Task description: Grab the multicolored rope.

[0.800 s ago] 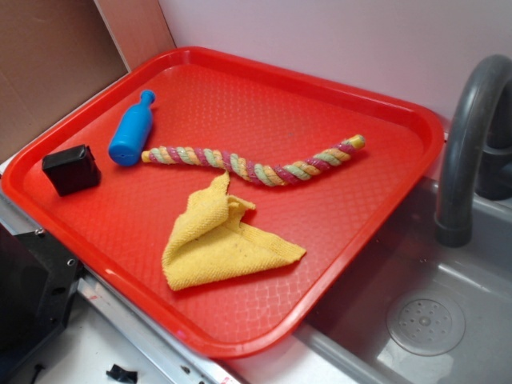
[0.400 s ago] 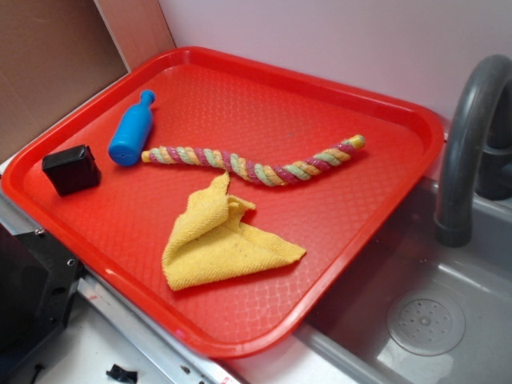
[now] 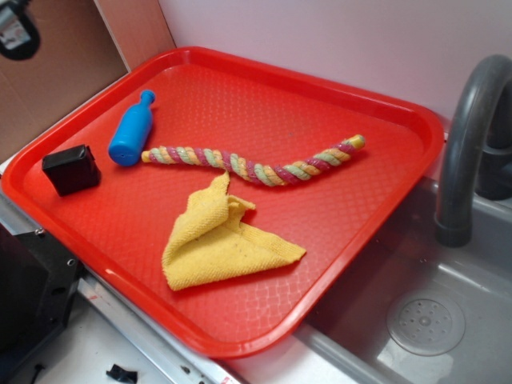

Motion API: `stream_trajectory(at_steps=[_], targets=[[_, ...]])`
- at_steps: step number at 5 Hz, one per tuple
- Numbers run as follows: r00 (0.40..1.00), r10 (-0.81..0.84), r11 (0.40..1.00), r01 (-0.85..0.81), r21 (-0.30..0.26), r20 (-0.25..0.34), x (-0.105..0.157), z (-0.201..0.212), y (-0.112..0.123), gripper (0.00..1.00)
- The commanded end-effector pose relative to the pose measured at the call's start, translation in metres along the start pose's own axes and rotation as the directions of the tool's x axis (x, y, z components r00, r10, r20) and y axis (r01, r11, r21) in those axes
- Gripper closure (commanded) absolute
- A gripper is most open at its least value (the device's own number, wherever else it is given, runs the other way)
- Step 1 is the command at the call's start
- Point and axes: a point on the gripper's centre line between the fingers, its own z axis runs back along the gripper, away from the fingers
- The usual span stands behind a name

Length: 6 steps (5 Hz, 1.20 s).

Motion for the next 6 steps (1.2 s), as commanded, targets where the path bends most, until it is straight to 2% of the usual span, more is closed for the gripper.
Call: stream_trajectory(at_steps=[1, 2, 3, 4, 5, 6], targets=[[0.911, -0.411, 0.907, 0.411, -0.096, 0.02, 0.038, -0.051, 0.015, 0.0], [0.82, -0.568, 0.807, 0.571, -0.155, 0.063, 0.049, -0.08, 0.012, 0.0], [0.806, -0.59, 0.799, 0.59, -0.118, 0.037, 0.05, -0.102, 0.011, 0.0], [0.789, -0.614, 0.783, 0.61, -0.121, 0.011, 0.046, -0.124, 0.01, 0.0], [0.804, -0.594, 0.801, 0.585, -0.126, -0.036, 0.044, -0.151, 0.014, 0.0], [0.803, -0.593, 0.801, 0.581, -0.143, -0.057, 0.04, -0.177, 0.014, 0.0]])
